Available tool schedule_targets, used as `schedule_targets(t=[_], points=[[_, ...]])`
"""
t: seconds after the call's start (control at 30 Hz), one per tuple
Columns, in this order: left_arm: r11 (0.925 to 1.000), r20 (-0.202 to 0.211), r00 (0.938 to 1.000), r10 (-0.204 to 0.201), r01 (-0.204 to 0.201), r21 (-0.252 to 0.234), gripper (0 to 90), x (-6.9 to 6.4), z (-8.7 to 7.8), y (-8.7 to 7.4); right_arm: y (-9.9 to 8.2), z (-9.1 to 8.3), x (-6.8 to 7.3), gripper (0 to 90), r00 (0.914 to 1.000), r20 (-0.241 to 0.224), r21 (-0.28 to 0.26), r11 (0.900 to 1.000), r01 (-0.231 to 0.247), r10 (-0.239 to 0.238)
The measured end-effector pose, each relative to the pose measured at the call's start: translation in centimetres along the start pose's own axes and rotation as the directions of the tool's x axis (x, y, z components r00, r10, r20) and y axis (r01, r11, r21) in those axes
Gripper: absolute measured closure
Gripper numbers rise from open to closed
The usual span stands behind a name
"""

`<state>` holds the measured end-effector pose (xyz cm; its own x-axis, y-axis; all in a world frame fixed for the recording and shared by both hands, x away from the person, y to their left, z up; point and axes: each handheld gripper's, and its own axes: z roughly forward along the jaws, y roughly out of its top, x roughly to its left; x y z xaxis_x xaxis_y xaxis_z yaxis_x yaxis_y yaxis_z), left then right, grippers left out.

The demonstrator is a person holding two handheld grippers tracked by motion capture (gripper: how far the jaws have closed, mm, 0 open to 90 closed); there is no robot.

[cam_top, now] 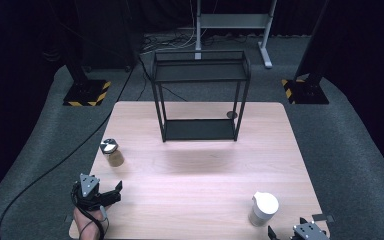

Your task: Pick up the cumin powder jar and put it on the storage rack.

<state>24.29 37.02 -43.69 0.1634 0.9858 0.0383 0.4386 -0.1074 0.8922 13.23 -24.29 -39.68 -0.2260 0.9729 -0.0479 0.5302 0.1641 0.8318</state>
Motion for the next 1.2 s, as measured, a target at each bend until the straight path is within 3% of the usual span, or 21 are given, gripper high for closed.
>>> schedule_targets(t=[0.73,0.9,1.2], points=[[0.9995,-0.029,0.9991,0.032,-0.032,-0.001,0.0,-0.2,2.3,0.6,0.1,0.4,0.9,0.0,0.9986,-0.003,-0.004,0.9986,0.052,-0.052],[0.9995,-0.041,0.9987,0.03,-0.03,-0.008,0.0,0.2,3.5,1.3,0.1,0.4,0.9,0.0,0.9986,0.0,-0.005,0.9986,0.053,-0.053],[0.9995,-0.031,0.9995,0.01,-0.009,0.031,0.0,1.6,6.9,3.2,0.1,0.3,0.9,0.0,0.9985,0.005,-0.008,0.9984,0.055,-0.055]])
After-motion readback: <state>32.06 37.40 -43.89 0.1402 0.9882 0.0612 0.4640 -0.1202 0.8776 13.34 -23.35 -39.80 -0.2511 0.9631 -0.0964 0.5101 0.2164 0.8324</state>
